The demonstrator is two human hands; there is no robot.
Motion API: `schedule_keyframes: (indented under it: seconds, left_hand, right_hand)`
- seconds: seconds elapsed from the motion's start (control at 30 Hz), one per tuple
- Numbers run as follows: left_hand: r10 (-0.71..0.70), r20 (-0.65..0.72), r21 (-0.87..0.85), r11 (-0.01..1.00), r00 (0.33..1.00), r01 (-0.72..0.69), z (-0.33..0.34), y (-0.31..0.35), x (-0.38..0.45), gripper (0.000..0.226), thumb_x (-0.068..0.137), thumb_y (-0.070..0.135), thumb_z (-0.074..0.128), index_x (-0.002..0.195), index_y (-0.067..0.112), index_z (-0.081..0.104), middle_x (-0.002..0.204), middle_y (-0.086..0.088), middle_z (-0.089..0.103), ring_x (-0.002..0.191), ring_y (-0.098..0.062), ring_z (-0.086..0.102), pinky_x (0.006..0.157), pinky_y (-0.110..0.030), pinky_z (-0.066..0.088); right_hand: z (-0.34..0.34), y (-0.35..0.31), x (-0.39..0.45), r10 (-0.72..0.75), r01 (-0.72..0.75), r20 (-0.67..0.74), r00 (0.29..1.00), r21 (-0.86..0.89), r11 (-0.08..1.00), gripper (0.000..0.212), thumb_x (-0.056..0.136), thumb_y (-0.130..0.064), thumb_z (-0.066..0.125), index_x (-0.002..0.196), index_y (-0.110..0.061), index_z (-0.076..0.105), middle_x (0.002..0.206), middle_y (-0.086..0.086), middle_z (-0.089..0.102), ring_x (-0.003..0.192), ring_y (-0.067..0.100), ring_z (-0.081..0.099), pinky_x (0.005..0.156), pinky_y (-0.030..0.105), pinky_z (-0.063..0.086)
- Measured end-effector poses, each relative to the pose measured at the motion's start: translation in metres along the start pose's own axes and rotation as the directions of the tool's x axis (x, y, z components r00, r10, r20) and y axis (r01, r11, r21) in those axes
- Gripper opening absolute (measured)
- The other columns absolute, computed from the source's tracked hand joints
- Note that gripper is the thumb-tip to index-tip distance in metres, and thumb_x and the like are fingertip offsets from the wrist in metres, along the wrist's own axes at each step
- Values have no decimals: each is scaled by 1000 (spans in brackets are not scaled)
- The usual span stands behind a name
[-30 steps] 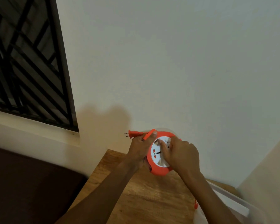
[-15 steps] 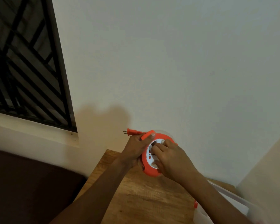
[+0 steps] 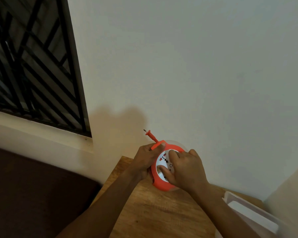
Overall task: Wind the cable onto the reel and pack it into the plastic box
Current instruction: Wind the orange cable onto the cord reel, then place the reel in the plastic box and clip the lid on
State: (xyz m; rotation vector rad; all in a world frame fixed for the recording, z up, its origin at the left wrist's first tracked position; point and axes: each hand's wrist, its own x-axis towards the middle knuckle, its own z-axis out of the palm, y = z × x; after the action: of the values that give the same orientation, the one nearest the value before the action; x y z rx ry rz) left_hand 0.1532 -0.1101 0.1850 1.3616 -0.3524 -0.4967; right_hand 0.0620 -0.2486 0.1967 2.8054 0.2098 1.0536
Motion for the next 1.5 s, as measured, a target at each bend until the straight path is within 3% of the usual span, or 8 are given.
schedule_keyframes:
  seconds: [0.17, 0.3, 0.4, 0.53, 0.77, 1.0, 1.4, 1.5]
  left_hand:
    - [-100, -14, -84, 992, 995, 99, -24, -13, -5, 44, 91, 46, 70, 111, 8, 76, 104, -16, 80, 86, -32, 78, 68, -37, 64]
    - [-168, -58, -156, 975, 984, 158, -51, -26, -8, 44, 86, 46, 76, 107, 7, 79, 107, -21, 78, 91, -35, 76, 74, -41, 62]
    - [-221, -89, -169, 964, 971, 204, -75, -41, -8, 44, 80, 48, 79, 99, 8, 81, 107, -25, 77, 89, -36, 75, 79, -47, 62]
    - [-232, -79, -260, 944, 970, 204, -99, -68, -10, 26, 85, 39, 79, 94, 15, 81, 106, -23, 77, 88, -34, 78, 70, -44, 64]
    - [-296, -476, 180, 889, 828, 422, -138, -129, -6, 30, 92, 44, 70, 93, 15, 73, 79, 0, 79, 71, -17, 75, 47, -20, 53]
    - [-334, -419, 338, 806, 844, 487, -154, -159, -13, 9, 90, 12, 72, 97, 7, 71, 97, -11, 74, 92, -28, 71, 86, -48, 61]
    - [-272, -406, 573, 668, 873, 475, -158, -170, -24, 19, 88, 10, 73, 107, 5, 70, 103, -7, 72, 100, -25, 69, 87, -38, 59]
    - [-164, -402, 752, 502, 901, 427, -150, -167, -23, 26, 91, 21, 67, 114, 9, 67, 116, -7, 69, 116, -26, 61, 100, -38, 51]
  right_hand:
    - [19, -16, -8, 148, -146, 0, 989, 191, 971, 46, 69, -52, 75, 96, -16, 68, 90, 3, 73, 80, 24, 64, 66, 35, 55]
    - [35, -24, -26, 426, -419, 115, 897, 525, 741, 33, 79, -44, 72, 102, -27, 56, 104, -11, 59, 93, 8, 52, 74, 18, 46]
    - [50, -33, -41, 661, -766, 448, 602, 557, 321, 40, 81, -44, 72, 110, -29, 49, 108, -9, 56, 93, 10, 59, 69, 25, 52]
    - [77, -59, -57, 405, -872, 885, 232, 373, -317, 28, 86, -22, 70, 110, -19, 57, 92, 9, 72, 77, 27, 71, 63, 38, 60]
    - [119, -103, -65, 376, -901, 916, 137, 273, -338, 28, 85, -8, 69, 109, -18, 59, 85, 9, 75, 72, 28, 72, 64, 40, 61]
    - [136, -125, -85, 419, -924, 899, 124, 258, -280, 19, 86, -3, 61, 91, -20, 69, 76, 4, 75, 60, 27, 70, 54, 35, 58]
    - [143, -134, -103, 520, -945, 836, 176, 292, -150, 20, 74, -6, 76, 87, -21, 73, 78, -6, 75, 72, 10, 71, 68, 37, 60]
    - [141, -127, -110, 547, -947, 817, 183, 296, -126, 20, 73, -10, 75, 83, -26, 73, 80, -10, 73, 80, 8, 69, 73, 29, 57]
